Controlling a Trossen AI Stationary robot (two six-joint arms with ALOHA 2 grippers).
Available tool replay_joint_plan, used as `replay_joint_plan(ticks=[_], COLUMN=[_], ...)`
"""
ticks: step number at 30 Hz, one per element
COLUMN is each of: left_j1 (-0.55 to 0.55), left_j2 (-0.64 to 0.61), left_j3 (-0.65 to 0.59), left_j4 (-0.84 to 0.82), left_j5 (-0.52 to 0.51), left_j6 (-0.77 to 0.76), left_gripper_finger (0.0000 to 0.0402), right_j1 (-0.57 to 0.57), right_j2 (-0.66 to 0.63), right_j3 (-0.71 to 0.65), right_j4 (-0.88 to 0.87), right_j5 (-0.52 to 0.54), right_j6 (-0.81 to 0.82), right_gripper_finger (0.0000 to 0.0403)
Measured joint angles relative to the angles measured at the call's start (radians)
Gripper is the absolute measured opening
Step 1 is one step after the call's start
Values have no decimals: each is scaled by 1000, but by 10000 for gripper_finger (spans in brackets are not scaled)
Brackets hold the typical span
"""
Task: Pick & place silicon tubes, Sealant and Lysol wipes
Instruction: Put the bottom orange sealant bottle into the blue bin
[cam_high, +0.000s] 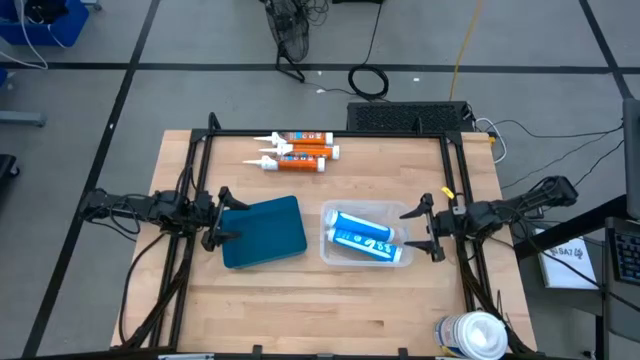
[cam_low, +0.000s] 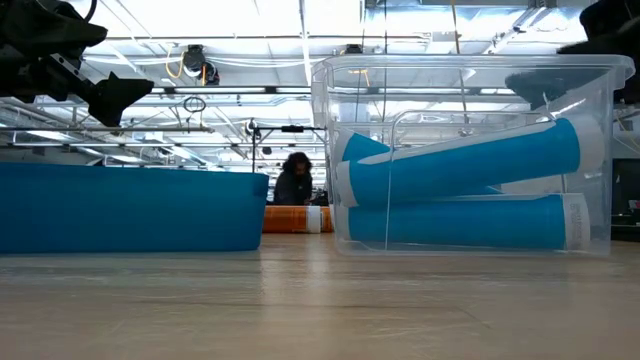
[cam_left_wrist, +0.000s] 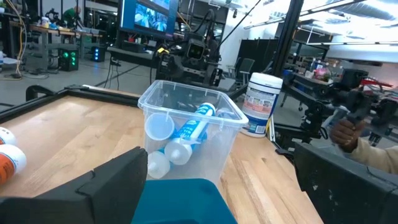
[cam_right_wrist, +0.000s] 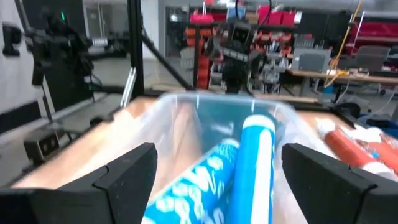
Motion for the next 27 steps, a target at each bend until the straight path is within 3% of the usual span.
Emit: replay_joint_plan(ticks=[5,27], left_j1=[0,0], left_j2=[0,0], left_j3=[0,0], left_j4=[0,0], left_j5=[0,0], left_j6=[0,0], left_gripper_finger=[395,395], right_j1=[0,0], right_j2=[-32,-31], right_j3=[-1,-3], right_j4=[-87,-83], right_j5=[2,1], right_j6=[0,86], right_gripper_finger=[325,325])
